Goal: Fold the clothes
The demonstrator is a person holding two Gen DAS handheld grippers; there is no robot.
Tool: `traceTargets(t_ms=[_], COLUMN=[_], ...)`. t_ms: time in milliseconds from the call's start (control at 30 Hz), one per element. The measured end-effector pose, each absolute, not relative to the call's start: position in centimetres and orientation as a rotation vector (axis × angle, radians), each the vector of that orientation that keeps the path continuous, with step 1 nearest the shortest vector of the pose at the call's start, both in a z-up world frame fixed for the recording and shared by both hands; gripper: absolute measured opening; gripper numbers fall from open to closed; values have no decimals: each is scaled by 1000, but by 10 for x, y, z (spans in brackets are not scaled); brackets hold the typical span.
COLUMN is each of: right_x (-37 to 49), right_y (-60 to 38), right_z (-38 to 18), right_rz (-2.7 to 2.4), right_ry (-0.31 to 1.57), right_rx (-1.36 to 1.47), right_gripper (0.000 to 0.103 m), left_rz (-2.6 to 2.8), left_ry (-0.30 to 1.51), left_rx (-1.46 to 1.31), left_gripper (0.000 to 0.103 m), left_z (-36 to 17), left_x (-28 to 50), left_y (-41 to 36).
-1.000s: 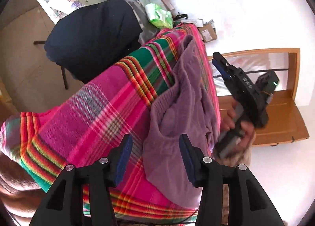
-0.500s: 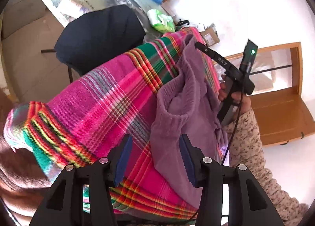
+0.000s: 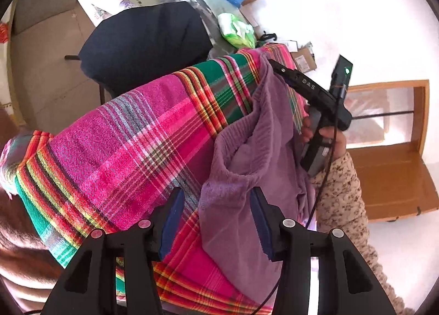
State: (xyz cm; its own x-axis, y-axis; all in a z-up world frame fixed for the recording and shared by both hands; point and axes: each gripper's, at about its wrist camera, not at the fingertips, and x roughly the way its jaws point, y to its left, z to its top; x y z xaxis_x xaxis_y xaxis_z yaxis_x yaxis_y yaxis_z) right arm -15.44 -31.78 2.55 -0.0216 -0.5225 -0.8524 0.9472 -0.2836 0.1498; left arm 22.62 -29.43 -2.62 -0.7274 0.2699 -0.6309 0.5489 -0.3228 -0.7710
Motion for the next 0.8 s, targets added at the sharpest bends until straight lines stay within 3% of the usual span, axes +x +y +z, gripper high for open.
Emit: traceTargets(t_ms=[133,167,200,300,400,467,800], right_x=[-156,-157,-157,-159,-159,-158,-141], right_y=[-312,-310,-309,-305,-302,-301,-307], right_z=[24,24,23,22,22,22,56], right_rz=[-1581,-1581,-1580,-1577,-1579,-1594,-1756], right_ry=[530,525,519,494,481,484,497], right_rx=[1063,1069,1075,1085,1085,1079,925], right_gripper=[26,14,9,6,5,4,2], left_rz=[-2128,-2122,-2119,-2103,-2090,-2068,-2059], left_ry=[1663,1649,1633,1582,1542,1532,1462], left_rx=[1054,1054,1055,1053,1056,1032,912], left_gripper=[51,51,51,45,19,11,9], left_z=[-22,-21,-20,-17,-17,-18,-6], left_x=[220,218,216,216,208,207,220], left_y=[-291,-290,-289,-286,-282,-283,-292])
